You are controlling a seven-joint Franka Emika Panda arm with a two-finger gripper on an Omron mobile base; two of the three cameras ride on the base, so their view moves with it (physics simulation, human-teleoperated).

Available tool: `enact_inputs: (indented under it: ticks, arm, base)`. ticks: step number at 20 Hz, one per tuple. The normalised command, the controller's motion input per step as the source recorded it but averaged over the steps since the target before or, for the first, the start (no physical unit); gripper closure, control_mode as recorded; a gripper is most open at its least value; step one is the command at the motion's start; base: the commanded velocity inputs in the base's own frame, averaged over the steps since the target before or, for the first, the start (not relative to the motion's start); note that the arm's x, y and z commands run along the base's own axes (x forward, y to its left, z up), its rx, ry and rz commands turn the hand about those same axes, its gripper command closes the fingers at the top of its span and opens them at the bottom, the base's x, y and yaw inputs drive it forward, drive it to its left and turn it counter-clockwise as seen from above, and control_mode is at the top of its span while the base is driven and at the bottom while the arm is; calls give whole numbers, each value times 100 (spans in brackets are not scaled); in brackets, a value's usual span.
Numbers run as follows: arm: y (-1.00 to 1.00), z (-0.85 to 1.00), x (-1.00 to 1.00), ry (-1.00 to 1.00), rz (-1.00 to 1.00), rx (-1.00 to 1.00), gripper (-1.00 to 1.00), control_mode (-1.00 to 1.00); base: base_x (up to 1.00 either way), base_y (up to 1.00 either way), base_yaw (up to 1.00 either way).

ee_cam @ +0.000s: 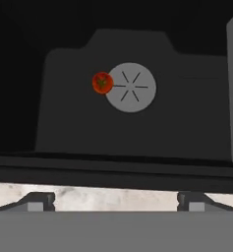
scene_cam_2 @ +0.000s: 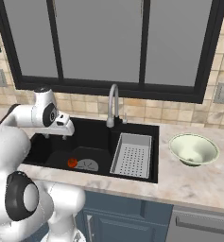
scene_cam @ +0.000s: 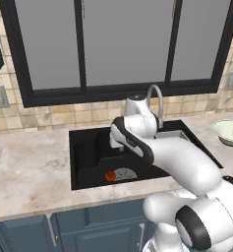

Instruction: Pick the tomato from the sink and place it in the bowl. Then pick the bowl and place it in the microwave. Then close the microwave door and press the start button.

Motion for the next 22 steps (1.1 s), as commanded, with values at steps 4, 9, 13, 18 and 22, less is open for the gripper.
enact_inputs:
  ticks: [4, 9, 13, 18, 22]
  arm:
    - [0, -46, 35, 4, 0, 0, -100, -100]
    - [0, -58, 30, 7, 0, 0, -100, -100]
    - [0, -61, 16, 3, 0, 0, -100, -100]
    - [2, -65, 38, 0, 0, -9, -100, -100]
    - [4, -66, 14, 0, 0, -4, -100, -100]
  base:
    - [0, 0, 0]
    - [0, 0, 0]
    - [0, 0, 0]
    - [0, 0, 0]
    - [0, 0, 0]
